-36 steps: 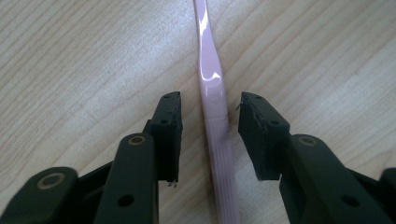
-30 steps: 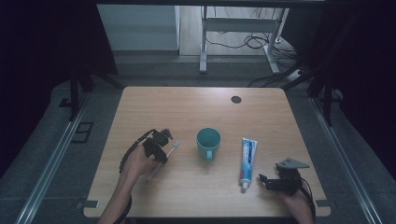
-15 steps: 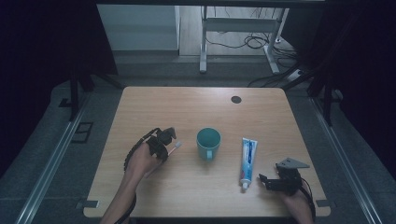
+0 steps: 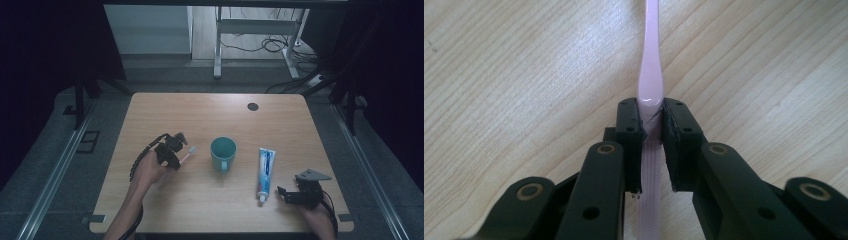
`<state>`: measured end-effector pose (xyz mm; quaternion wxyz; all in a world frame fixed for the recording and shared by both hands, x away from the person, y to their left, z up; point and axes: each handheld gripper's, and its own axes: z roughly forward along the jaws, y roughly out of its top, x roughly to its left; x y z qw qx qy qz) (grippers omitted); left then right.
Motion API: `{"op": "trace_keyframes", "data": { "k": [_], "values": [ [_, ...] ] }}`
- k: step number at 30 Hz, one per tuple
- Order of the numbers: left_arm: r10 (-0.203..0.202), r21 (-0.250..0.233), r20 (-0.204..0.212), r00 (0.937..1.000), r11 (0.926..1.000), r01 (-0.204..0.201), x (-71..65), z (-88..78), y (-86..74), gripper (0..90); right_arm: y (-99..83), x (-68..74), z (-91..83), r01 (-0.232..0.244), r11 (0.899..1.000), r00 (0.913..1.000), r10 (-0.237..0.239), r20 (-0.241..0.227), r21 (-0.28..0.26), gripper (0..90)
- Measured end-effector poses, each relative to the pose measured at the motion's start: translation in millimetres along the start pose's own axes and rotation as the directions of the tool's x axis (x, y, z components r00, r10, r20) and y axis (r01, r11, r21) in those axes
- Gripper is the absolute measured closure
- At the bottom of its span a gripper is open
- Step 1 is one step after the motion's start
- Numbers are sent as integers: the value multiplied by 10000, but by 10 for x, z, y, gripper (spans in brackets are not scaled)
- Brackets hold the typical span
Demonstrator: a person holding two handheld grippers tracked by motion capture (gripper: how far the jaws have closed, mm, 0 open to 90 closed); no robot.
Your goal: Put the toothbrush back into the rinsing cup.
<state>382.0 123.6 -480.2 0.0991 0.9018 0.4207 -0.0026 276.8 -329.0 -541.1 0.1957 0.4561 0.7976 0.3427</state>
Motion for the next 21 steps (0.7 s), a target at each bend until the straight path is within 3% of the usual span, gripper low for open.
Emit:
{"op": "trace_keyframes", "data": {
  "k": [13,15,21],
  "values": [
    [165,-1082,412,9990,9941,-120,-9,-192,-23,788,0,0,0,4,10000,10000,-4,0,2,128],
    [268,-1417,481,9985,9897,-197,-29,-249,-22,788,0,0,0,4,10000,10000,-4,0,1,128],
    [512,-1836,595,9969,9822,-395,-53,-338,-5,788,0,0,0,3,10000,10000,-3,0,-1,128]
  ]
}}
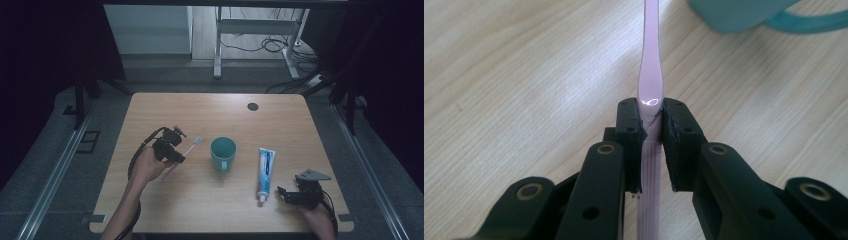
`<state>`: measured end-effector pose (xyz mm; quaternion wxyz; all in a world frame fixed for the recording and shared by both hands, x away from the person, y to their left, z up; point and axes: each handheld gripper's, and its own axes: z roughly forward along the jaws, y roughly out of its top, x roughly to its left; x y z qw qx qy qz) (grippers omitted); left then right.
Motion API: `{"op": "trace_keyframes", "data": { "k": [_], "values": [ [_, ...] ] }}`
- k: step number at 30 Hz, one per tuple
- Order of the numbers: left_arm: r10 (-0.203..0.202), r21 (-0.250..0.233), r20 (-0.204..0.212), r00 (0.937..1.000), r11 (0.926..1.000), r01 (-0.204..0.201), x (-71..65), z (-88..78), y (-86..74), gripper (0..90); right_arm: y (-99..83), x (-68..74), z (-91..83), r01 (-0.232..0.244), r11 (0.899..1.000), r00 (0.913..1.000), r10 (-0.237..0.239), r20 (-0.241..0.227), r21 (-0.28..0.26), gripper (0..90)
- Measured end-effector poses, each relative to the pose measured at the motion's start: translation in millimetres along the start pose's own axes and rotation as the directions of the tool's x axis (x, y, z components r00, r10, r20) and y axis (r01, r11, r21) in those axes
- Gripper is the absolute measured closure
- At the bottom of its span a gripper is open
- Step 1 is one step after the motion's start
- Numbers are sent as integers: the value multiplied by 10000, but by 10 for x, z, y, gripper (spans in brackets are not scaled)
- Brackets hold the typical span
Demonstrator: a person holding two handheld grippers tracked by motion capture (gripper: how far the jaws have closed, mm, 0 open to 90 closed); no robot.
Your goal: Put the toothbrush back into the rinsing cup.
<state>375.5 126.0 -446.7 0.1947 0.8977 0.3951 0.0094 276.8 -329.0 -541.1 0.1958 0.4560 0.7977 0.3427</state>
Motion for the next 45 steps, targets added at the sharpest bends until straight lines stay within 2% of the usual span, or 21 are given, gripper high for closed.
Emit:
{"op": "trace_keyframes", "data": {
  "k": [9,13,24,33,34,35,41,43,45],
  "values": [
    [351,-749,198,9992,9966,-335,-99,-134,90,788,0,0,1,7,10000,10000,-7,1,-17,128],
    [578,-1087,268,9980,9926,-546,-134,-204,135,788,0,0,1,-2,10000,10000,2,0,-9,128],
    [803,-1893,369,9961,9793,-719,-225,-335,220,788,0,-1,2,20,10000,10000,-20,0,-24,128],
    [1029,-2639,551,9932,9608,-849,-279,-399,310,788,0,0,1,7,10000,10000,-7,-1,-13,128],
    [1029,-2639,551,9932,9608,-849,-279,-399,310,788,0,0,1,10,10000,10000,-10,-2,-14,128],
    [1033,-2810,589,9929,9561,-828,-292,-407,332,788,0,-1,1,12,10000,10000,-12,-3,-14,128],
    [1078,-3290,641,9921,9408,-810,-327,-431,397,787,0,-1,1,12,10000,10000,-12,5,-17,128],
    [1075,-3350,631,9922,9388,-804,-335,-434,408,788,0,-1,1,8,10000,10000,-8,1,-15,128],
    [1120,-3540,675,9914,9317,-812,-351,-443,439,788,0,-1,1,10,10000,10000,-10,1,-14,128]
  ]
}}
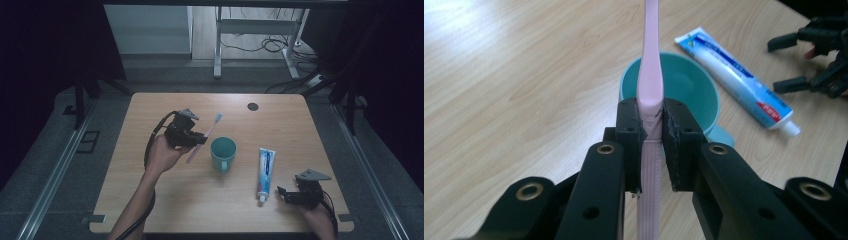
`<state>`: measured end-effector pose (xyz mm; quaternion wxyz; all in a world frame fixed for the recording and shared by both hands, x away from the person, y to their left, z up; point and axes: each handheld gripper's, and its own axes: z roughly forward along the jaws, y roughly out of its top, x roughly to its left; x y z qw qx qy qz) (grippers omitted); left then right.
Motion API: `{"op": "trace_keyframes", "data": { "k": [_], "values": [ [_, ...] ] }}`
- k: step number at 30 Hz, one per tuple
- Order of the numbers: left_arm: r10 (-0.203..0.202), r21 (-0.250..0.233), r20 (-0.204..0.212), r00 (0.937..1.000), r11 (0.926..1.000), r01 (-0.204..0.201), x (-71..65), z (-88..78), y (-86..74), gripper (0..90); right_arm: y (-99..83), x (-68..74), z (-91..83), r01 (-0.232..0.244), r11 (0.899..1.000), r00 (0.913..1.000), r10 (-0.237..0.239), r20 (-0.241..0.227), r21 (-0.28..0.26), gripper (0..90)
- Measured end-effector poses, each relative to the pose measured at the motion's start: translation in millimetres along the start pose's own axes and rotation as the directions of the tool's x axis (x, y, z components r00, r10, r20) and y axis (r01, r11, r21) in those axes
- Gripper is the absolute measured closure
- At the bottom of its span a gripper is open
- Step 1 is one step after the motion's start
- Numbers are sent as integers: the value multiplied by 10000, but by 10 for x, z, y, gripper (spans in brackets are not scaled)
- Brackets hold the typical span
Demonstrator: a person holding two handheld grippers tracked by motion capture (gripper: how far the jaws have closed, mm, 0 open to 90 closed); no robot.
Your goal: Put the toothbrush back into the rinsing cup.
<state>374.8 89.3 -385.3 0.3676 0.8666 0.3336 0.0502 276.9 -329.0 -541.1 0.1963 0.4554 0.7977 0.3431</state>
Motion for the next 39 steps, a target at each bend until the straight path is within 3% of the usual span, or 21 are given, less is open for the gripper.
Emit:
{"op": "trace_keyframes", "data": {
  "k": [13,22,39],
  "values": [
    [8,-923,135,9999,9957,4,-36,29,90,788,-1,1,-1,18,10000,10000,-18,-26,3,128],
    [-18,-1553,133,9999,9879,39,-73,59,163,788,-1,3,-1,28,10000,10000,-28,-36,5,128],
    [177,-2036,137,9997,9790,-145,-180,241,312,788,-1,3,-1,60,10000,10000,-60,-48,-4,128]
  ]
}}
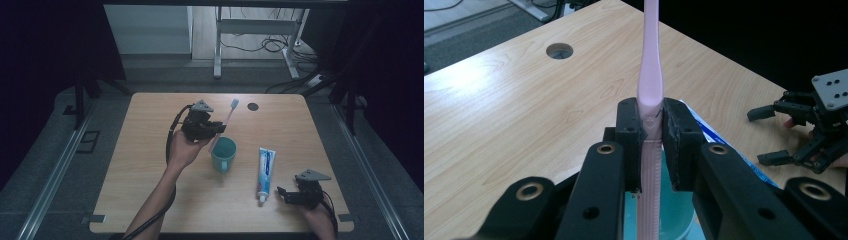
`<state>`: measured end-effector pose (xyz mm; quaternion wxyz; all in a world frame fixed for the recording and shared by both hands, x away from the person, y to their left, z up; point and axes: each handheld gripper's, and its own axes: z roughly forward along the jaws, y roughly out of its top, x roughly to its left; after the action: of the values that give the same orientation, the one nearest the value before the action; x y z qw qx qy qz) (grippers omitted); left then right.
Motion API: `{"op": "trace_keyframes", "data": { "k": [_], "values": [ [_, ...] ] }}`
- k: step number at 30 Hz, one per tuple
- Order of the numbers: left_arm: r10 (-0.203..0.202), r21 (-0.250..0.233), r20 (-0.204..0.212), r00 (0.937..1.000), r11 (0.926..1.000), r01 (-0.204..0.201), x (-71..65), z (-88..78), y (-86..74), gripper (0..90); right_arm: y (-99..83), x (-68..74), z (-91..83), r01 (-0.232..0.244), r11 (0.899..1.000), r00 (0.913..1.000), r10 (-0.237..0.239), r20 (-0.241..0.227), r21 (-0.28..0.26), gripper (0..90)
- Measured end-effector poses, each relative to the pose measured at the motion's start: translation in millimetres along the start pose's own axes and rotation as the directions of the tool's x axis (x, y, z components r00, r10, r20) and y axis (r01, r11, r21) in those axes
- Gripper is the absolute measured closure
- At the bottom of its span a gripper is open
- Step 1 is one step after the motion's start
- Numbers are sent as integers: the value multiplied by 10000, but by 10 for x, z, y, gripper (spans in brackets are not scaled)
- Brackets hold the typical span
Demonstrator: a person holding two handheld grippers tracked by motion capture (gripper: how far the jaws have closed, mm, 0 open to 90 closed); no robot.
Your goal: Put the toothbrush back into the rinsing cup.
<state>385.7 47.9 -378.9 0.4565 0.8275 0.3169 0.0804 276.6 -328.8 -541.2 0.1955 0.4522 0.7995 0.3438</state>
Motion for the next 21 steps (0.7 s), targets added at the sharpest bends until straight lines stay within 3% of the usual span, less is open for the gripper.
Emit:
{"op": "trace_keyframes", "data": {
  "k": [21],
  "values": [
    [-41,-354,-13,10000,9994,40,-19,309,-147,788,0,2,-1,-17,10000,10000,17,-13,18,128]
  ]
}}
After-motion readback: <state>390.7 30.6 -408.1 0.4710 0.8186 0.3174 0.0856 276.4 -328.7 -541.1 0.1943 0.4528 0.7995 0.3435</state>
